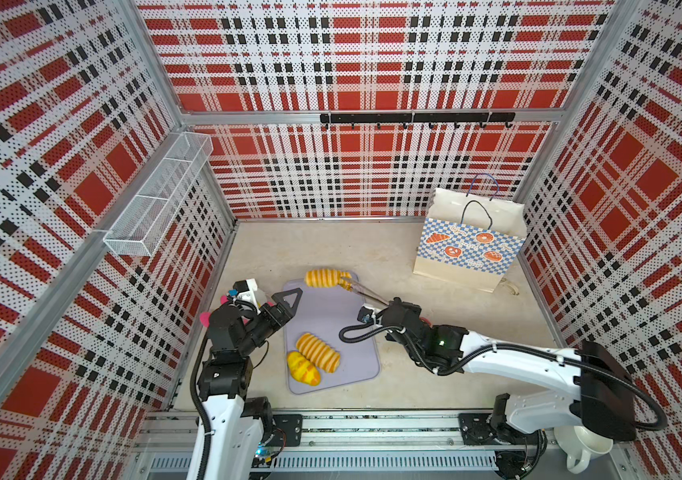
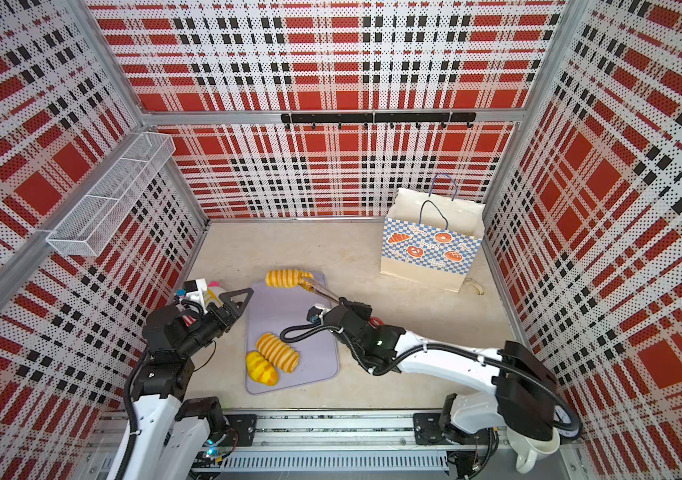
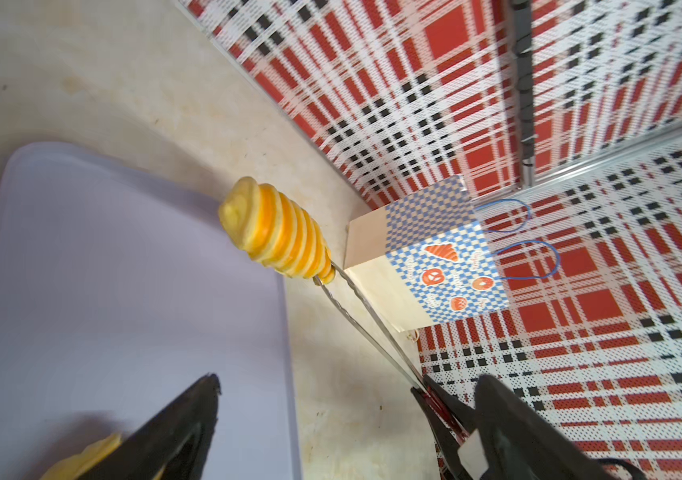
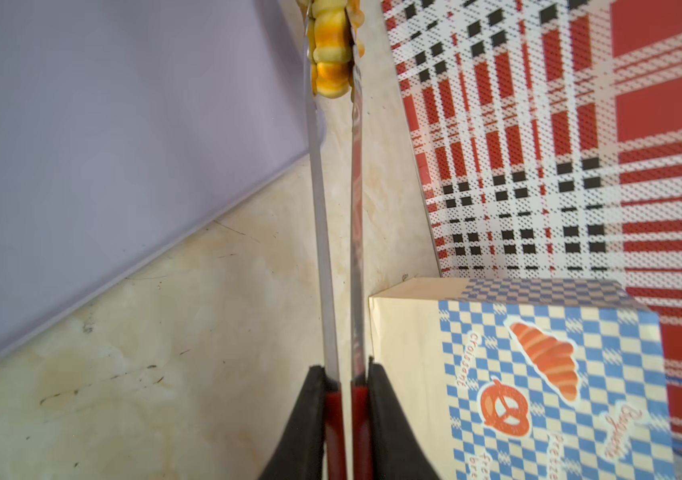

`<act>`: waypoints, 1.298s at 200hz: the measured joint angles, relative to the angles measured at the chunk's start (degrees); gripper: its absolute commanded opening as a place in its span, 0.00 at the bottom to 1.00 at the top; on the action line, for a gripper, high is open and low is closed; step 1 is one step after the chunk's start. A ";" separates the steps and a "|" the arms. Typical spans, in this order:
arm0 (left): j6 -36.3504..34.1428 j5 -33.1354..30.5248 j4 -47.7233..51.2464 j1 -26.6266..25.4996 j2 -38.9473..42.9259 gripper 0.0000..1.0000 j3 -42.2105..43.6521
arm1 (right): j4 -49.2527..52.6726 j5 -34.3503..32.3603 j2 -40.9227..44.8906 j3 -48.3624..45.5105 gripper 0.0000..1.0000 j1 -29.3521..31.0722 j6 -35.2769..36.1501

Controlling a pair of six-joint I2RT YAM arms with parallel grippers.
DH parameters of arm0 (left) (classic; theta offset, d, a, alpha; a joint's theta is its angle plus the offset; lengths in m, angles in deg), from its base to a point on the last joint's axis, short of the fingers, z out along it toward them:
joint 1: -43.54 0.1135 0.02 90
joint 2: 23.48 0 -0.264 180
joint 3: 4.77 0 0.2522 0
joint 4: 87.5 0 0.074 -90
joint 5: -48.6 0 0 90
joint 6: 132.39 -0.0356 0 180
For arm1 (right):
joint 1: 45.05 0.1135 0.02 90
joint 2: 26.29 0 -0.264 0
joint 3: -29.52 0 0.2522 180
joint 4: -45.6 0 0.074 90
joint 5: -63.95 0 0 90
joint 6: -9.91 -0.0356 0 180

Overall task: Place the fake bread into the paper bag
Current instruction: 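Close the tongs on the striped roll farthest from the robot, then lift the striped roll with the tongs and carry it over the bag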

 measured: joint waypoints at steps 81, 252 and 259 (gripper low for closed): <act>-0.83 -10.27 -9.51 -25.05 -0.24 0.98 -1.09 | 1.16 3.02 25.35 -5.29 0.15 -1.49 -19.65; -8.11 -22.51 -42.71 -42.42 -25.83 0.98 -1.20 | 5.42 0.46 31.69 1.81 0.18 -11.21 -33.68; -8.44 -22.67 -44.04 -42.86 -26.64 0.98 -1.20 | 5.07 0.42 31.01 2.84 0.18 -11.54 -33.70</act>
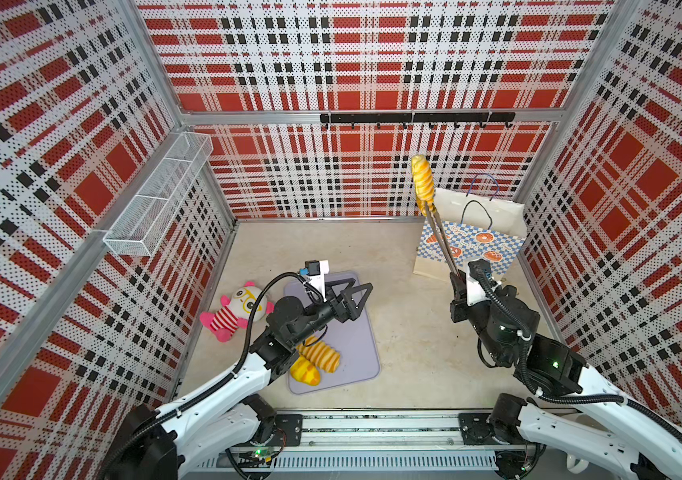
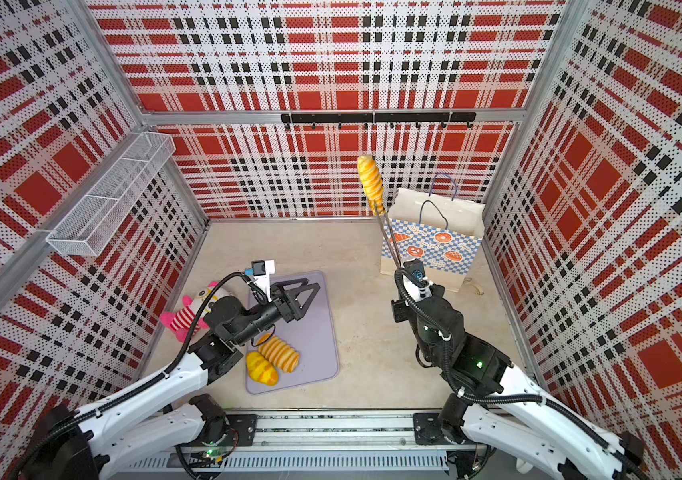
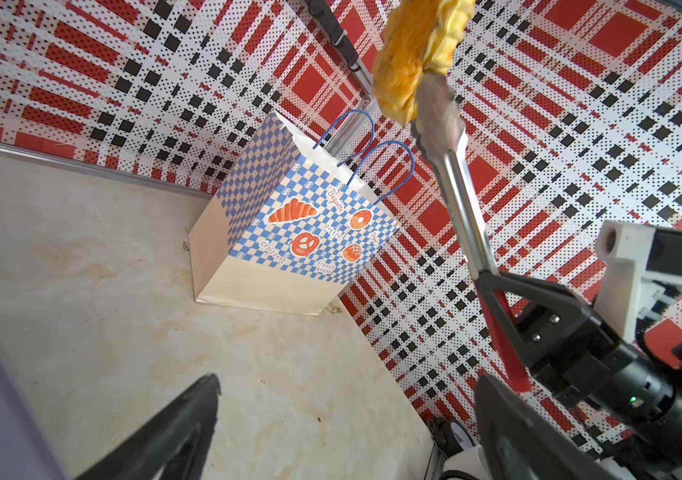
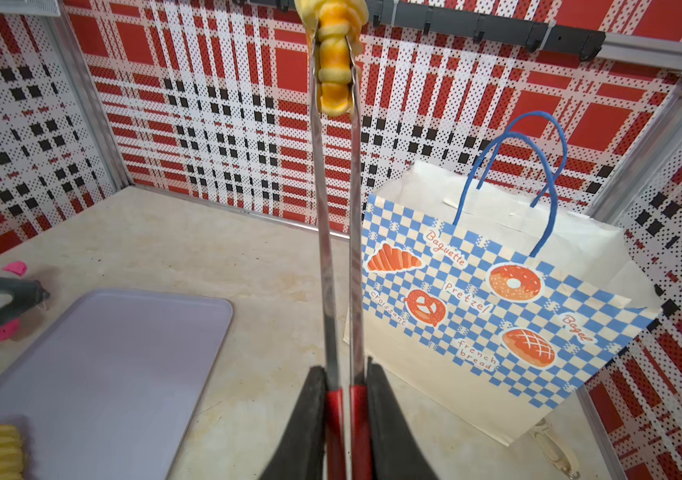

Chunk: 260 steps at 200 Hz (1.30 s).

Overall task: Place the fake bread into the paper bag
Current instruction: 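Lift the striped roll with the tongs and carry it over the bag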

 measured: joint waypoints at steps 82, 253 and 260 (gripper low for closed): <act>-6.29 0.00 -7.45 -2.75 -4.02 0.98 2.10 | 3.34 9.81 -3.63 8.11 0.17 -19.71 -2.47; -11.89 -0.20 -8.24 -4.04 -4.74 0.98 4.35 | 11.39 24.85 -5.60 5.33 0.18 -42.99 -5.38; -12.09 -0.26 -8.35 -4.04 -4.74 0.98 4.50 | 11.63 24.90 -5.79 5.33 0.18 -43.08 -5.44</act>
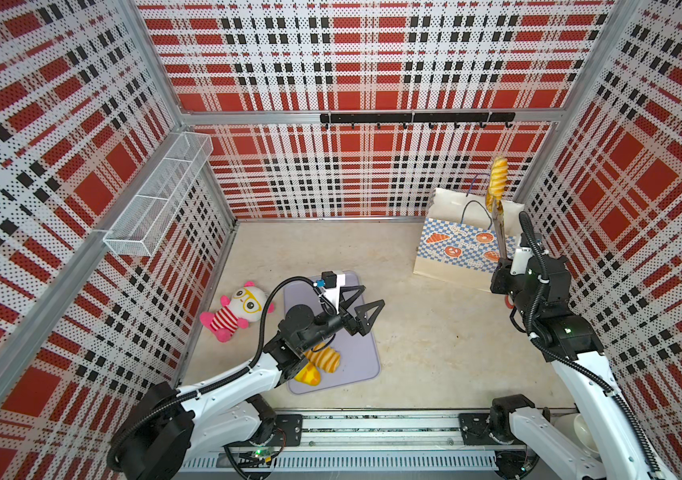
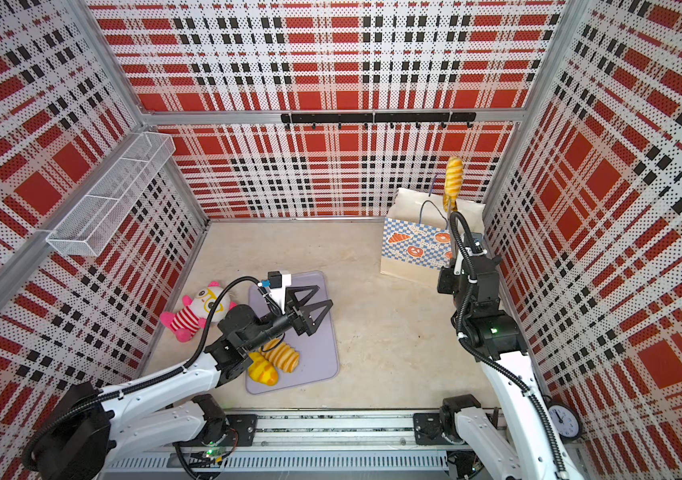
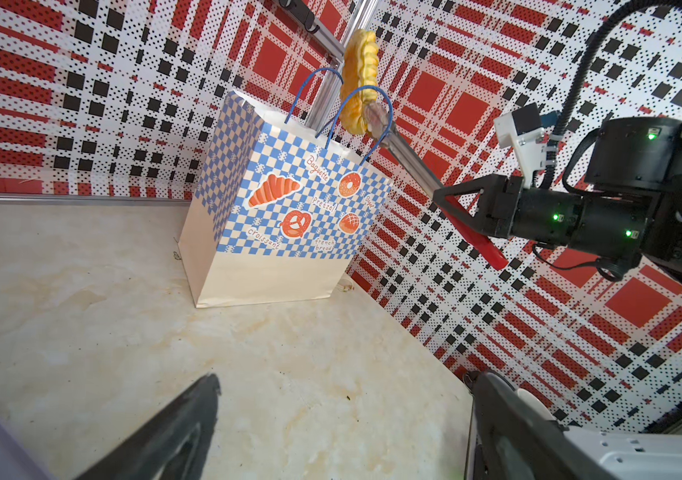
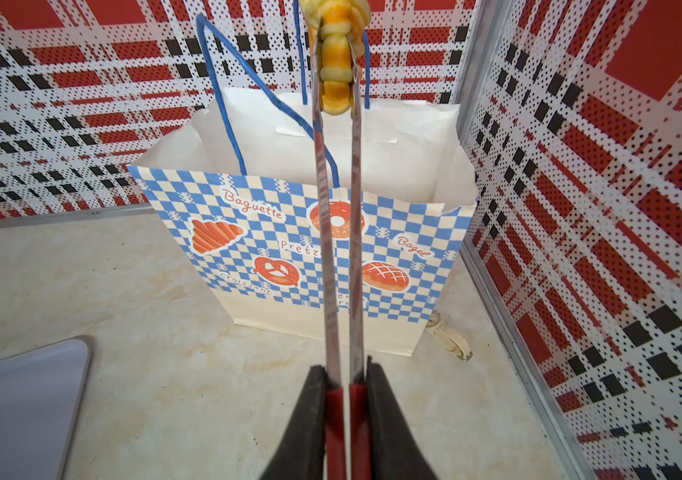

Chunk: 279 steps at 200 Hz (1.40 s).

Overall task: Place the fake bread into the paper bag
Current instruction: 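Lift the striped roll with the tongs and carry it over the bag, then lower the tongs into the bag and open them to release the roll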

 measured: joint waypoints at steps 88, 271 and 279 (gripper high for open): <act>-0.72 -0.17 -0.24 0.00 -0.04 0.98 0.37 | 0.63 -0.50 -0.11 -1.16 0.41 -0.24 -1.11; -0.70 -0.15 -0.22 0.00 -0.44 0.98 0.37 | 0.76 2.36 6.34 -0.59 0.39 -0.26 -2.80; -0.68 -0.15 -0.22 0.00 -0.44 0.98 0.37 | 0.79 3.45 7.21 0.00 0.38 -0.26 -3.04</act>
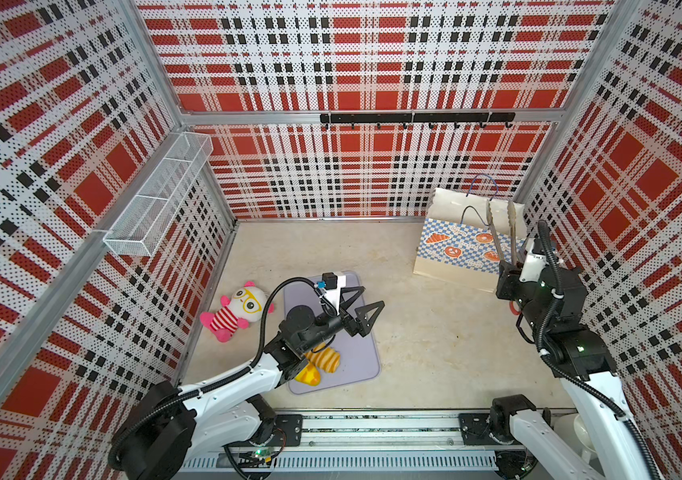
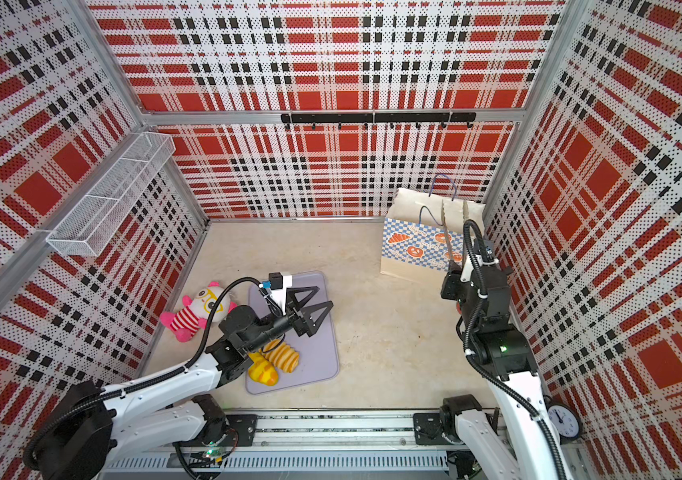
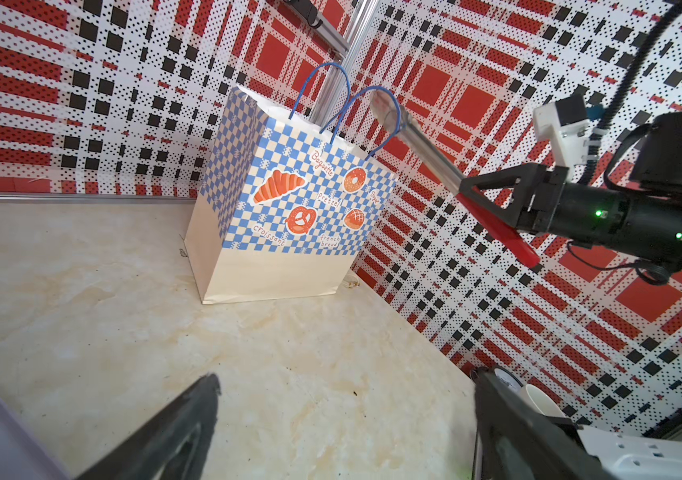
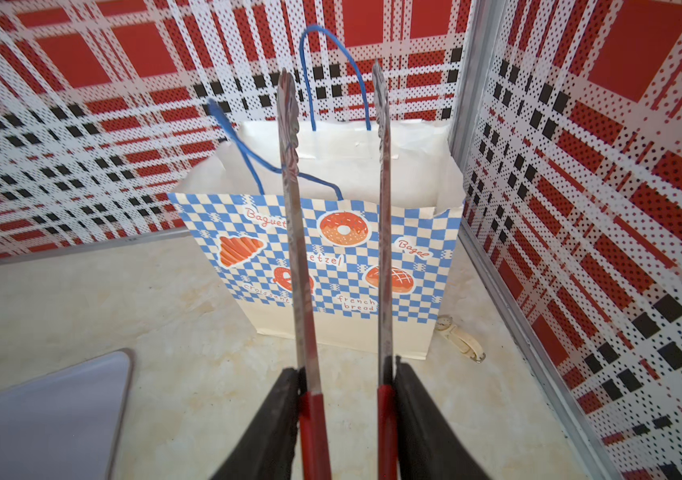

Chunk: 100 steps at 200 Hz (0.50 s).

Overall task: Place the fake bread into the paper bag
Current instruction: 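Lower the tongs into the bag and open them to release the roll, then swing the empty tongs back toward the remaining breads on the tray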

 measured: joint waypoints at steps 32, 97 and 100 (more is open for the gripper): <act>0.04 -0.09 0.02 0.00 0.42 0.98 0.00 | -1.99 6.19 3.58 1.20 0.36 -0.02 -0.98; 0.33 -2.71 0.94 -0.20 2.89 0.98 0.11 | -10.95 25.77 5.95 -1.31 0.36 -0.04 -4.28; 0.33 -2.99 0.96 -0.20 3.15 0.98 0.20 | -11.23 26.40 5.86 -1.62 0.36 -0.04 -4.48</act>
